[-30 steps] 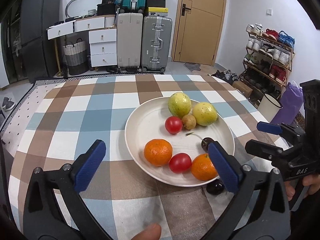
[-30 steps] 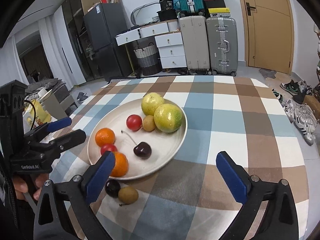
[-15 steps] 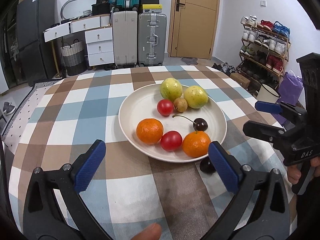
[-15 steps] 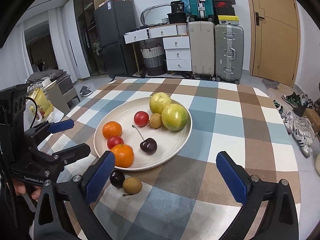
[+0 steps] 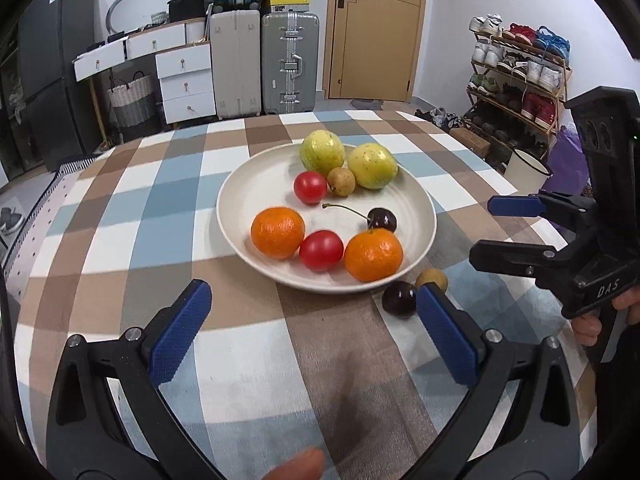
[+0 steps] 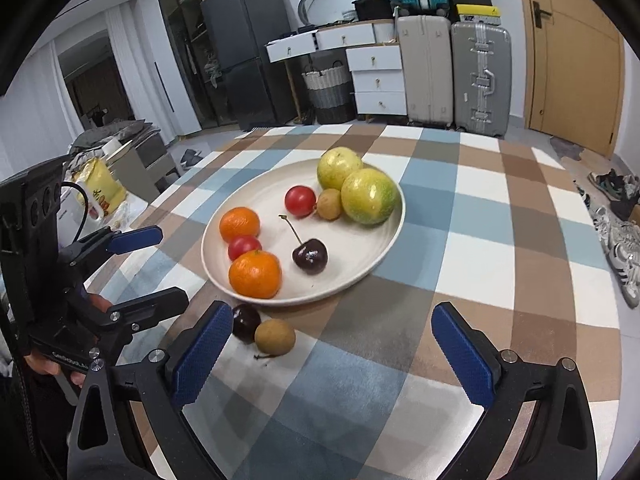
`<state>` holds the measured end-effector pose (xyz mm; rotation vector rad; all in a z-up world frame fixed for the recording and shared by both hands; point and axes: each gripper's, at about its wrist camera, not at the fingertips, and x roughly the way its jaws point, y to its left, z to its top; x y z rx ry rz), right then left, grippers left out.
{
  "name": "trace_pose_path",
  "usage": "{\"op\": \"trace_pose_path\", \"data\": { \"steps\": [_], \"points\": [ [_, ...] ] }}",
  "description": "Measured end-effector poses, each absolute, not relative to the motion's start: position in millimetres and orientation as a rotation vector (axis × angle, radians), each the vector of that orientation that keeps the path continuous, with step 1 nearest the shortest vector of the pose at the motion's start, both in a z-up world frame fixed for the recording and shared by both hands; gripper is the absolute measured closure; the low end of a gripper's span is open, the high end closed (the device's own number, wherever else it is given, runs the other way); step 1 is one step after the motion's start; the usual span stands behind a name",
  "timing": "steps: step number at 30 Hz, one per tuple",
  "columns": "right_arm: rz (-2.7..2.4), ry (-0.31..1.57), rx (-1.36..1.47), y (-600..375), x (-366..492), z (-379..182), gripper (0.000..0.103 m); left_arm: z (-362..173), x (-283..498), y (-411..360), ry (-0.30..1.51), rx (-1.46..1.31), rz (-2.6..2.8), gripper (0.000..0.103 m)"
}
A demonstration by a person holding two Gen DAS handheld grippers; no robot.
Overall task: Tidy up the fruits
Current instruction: 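Move the right tool toward the brown kiwi and dark cherry while the left tool withdraws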
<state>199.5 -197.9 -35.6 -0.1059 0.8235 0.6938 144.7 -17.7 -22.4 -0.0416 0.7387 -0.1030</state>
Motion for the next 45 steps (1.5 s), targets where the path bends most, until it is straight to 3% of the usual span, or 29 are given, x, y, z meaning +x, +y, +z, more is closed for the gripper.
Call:
{"op": "trace_pose_path", "data": {
  "steps": [18,22,33,37,45],
  "points": [
    [0.728,0.894,-0.190,-178.9,184.2,-61.8,0.006,-30.4,137.6,-21.6,0.758,-0.048,-0.144,0.002],
    [0.708,0.898,-0.213,-171.6,184.9,-64.6,0.017,-32.8,138.5,-24.2,0.769,-0.033,-0.138,0.002],
    [0.703,0.905,-0.239,-164.3,183.3,-69.6,0.024,-37.2,141.3,-23.5,0.781,-0.034,-0.129,0.002],
    [0.701,0.907,-0.221,-165.3,184.5,-68.8,0.032,-38.9,143.0,-22.8,0.786,-0.033,-0.124,0.002],
    [0.712,0.903,-0.231,-161.4,183.5,-69.1,0.039,-40.6,143.8,-22.7,0.793,-0.029,-0.123,0.002]
  ]
}}
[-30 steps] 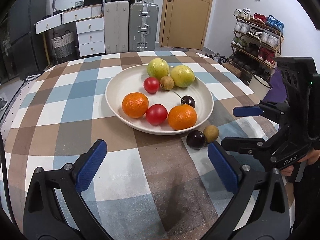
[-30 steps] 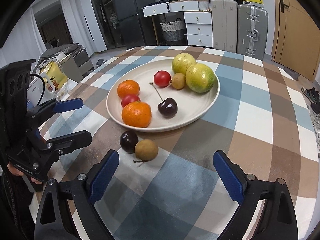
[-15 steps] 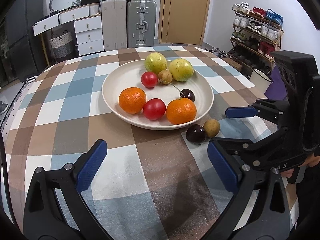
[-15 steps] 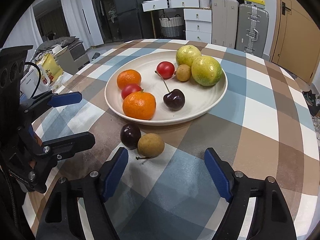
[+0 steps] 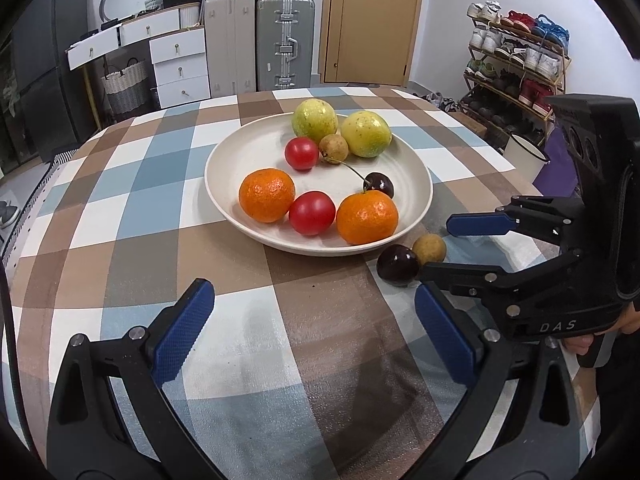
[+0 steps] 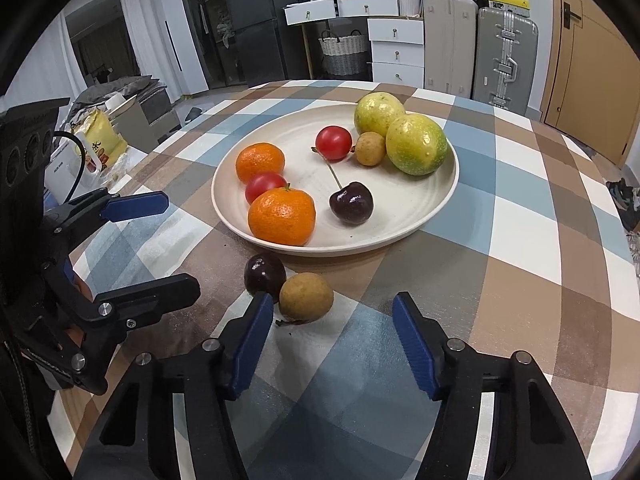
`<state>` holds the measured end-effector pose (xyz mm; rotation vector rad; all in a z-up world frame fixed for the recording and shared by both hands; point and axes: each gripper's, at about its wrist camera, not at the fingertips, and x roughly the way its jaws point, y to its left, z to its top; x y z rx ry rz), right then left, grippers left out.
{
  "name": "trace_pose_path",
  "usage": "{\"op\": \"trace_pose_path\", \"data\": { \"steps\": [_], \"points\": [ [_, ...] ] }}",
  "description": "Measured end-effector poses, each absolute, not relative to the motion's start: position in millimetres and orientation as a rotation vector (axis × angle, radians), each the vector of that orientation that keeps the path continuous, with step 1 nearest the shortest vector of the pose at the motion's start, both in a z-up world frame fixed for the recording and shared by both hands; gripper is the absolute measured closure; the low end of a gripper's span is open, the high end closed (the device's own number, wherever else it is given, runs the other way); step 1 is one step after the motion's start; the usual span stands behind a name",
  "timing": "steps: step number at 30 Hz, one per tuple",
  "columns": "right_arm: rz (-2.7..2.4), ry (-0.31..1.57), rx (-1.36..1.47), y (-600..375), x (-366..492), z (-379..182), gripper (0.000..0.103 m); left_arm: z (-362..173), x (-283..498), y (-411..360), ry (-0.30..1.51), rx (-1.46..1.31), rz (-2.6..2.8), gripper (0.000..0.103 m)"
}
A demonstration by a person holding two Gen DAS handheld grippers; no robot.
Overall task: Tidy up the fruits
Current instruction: 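Move the right tool toward the brown kiwi and dark cherry while the left tool withdraws, then close the right tool on the brown kiwi while the left tool approaches the dark cherry, then close the left tool on the dark cherry while the right tool holds the kiwi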
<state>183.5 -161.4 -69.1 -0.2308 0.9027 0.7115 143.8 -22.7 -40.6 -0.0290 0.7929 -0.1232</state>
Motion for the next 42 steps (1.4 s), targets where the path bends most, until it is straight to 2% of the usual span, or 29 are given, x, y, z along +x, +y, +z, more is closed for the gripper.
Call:
{"op": "trace_pose_path", "data": {
  "steps": [6,13,14,26,31,33,40,42],
  "points": [
    [0.720,0.902,-0.232,-159.0,183.9,-69.3,0.043,-41.1,144.5,-23.4,0.795,-0.025,-0.124,0.002],
    [0.785,0.900,-0.219,-156.6,181.4,-68.2,0.073,-41.8,144.7,-24.1,0.796,-0.025,-0.127,0.002],
    [0.791,0.897,-0.224,-155.5,179.8,-67.8,0.075,-41.4,143.9,-24.0,0.794,-0.025,-0.127,0.002],
    [0.758,0.848,-0.171,-173.9,181.8,-54.1,0.075,-40.2,146.4,-29.6,0.796,-0.044,-0.161,0.003],
    [0.718,0.823,-0.133,-186.9,186.8,-46.8,0.075,-41.8,153.2,-42.5,0.814,-0.042,-0.134,0.012],
    [0.703,0.824,-0.128,-189.6,188.6,-47.1,0.075,-44.9,157.8,-49.6,0.839,-0.056,-0.127,0.021],
    [0.682,0.821,-0.121,-193.3,190.2,-46.0,0.075,-49.1,163.1,-76.5,0.861,-0.010,-0.140,0.031],
    [0.678,0.820,-0.118,-194.2,190.7,-46.2,0.075,-50.4,164.1,-82.3,0.868,0.002,-0.147,0.037]
  ]
}}
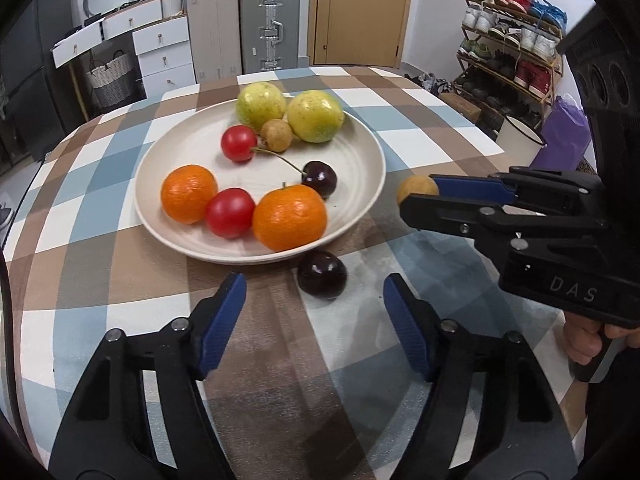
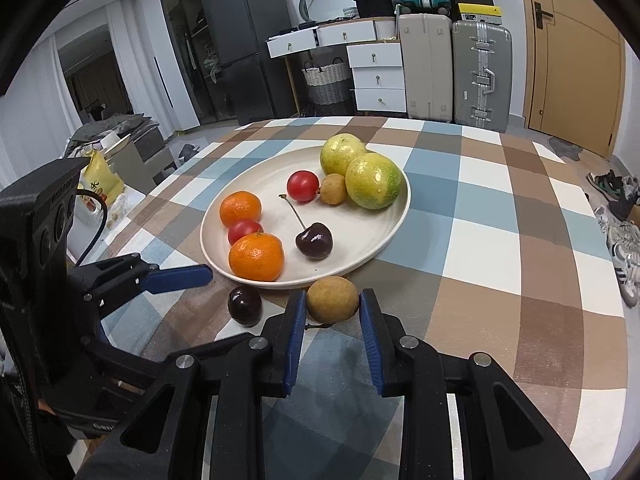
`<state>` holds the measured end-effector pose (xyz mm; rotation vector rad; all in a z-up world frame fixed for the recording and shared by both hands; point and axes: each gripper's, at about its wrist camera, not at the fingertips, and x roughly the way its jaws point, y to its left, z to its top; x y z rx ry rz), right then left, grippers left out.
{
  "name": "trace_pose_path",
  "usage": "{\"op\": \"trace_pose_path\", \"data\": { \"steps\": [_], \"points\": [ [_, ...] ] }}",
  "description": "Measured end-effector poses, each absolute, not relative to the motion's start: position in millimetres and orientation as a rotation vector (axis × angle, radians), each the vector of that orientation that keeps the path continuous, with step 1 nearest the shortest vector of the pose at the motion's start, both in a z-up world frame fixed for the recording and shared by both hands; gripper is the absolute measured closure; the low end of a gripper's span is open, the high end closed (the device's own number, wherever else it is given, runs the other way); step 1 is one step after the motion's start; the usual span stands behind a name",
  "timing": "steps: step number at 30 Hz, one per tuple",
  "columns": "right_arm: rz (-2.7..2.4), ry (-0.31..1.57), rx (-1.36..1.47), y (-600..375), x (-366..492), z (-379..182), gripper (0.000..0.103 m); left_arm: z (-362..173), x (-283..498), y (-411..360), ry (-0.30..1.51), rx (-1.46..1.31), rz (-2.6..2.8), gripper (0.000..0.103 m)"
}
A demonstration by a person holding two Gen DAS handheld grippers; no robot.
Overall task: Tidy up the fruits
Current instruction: 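Close the left tool on the dark cherry while the right tool holds the kiwi, then carry the cherry in the left tool while the right tool carries the kiwi over the plate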
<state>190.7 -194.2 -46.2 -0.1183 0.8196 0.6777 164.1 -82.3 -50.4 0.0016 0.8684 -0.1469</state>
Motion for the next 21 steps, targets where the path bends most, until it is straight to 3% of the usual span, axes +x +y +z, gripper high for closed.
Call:
{"op": "trace_pose_path", "data": {
  "steps": [15,21],
  "points": [
    [0.665,0.818,-0.115,-196.7,191.3,-45.7,0.075,-52.5,168.1,-84.0,0.886,-0.013,-0.164,0.078],
    [0.666,0.821,-0.117,-195.8,191.1,-46.6,0.075,-51.7,167.7,-80.1,0.884,-0.025,-0.179,0.078]
  ]
}}
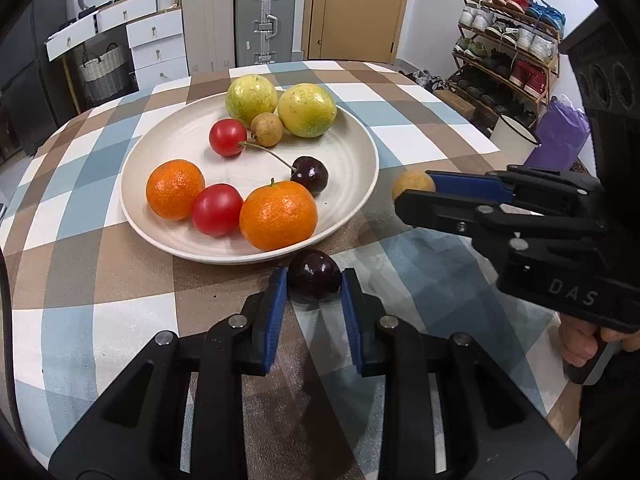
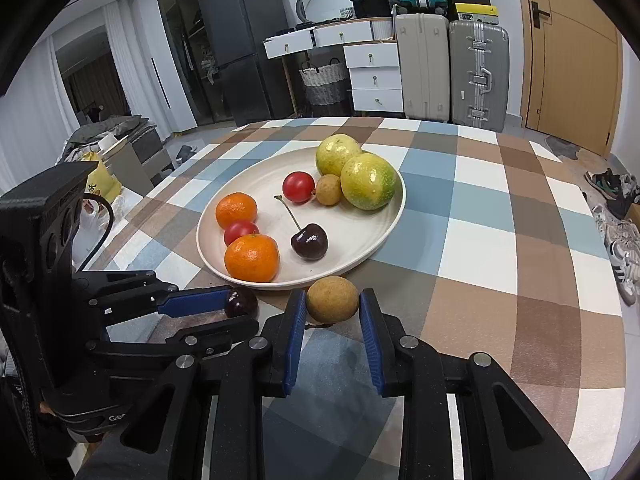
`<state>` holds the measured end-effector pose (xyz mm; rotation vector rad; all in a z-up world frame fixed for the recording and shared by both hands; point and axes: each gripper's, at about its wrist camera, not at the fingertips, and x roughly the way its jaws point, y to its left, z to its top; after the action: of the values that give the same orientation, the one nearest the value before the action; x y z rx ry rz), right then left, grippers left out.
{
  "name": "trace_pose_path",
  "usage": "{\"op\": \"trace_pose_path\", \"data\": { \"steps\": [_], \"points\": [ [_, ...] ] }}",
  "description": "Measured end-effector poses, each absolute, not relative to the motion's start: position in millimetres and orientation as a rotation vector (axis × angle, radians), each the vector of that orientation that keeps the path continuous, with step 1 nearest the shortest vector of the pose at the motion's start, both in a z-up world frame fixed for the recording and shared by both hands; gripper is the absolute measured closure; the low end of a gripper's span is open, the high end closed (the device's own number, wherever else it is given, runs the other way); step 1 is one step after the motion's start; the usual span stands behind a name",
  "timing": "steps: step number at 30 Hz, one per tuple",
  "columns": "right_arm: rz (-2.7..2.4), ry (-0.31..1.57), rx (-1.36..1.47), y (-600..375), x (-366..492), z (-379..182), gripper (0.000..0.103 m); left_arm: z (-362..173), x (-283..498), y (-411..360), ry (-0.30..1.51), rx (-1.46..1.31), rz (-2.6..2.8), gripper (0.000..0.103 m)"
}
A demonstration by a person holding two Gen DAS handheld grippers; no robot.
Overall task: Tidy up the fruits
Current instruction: 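Carry the cherry in the left tool while the right tool carries the kiwi over the plate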
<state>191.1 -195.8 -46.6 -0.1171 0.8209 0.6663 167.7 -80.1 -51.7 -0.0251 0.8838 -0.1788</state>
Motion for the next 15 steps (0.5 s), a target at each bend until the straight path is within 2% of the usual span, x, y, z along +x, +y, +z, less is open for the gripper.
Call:
{"op": "trace_pose_path", "data": {
  "steps": [15],
  "points": [
    [0.675,0.802,-0.104,-197.1,191.0,-45.3,0.075,-34.9,150.0,-81.4,0.831,-0.043,-0.224,0.078]
  ]
}}
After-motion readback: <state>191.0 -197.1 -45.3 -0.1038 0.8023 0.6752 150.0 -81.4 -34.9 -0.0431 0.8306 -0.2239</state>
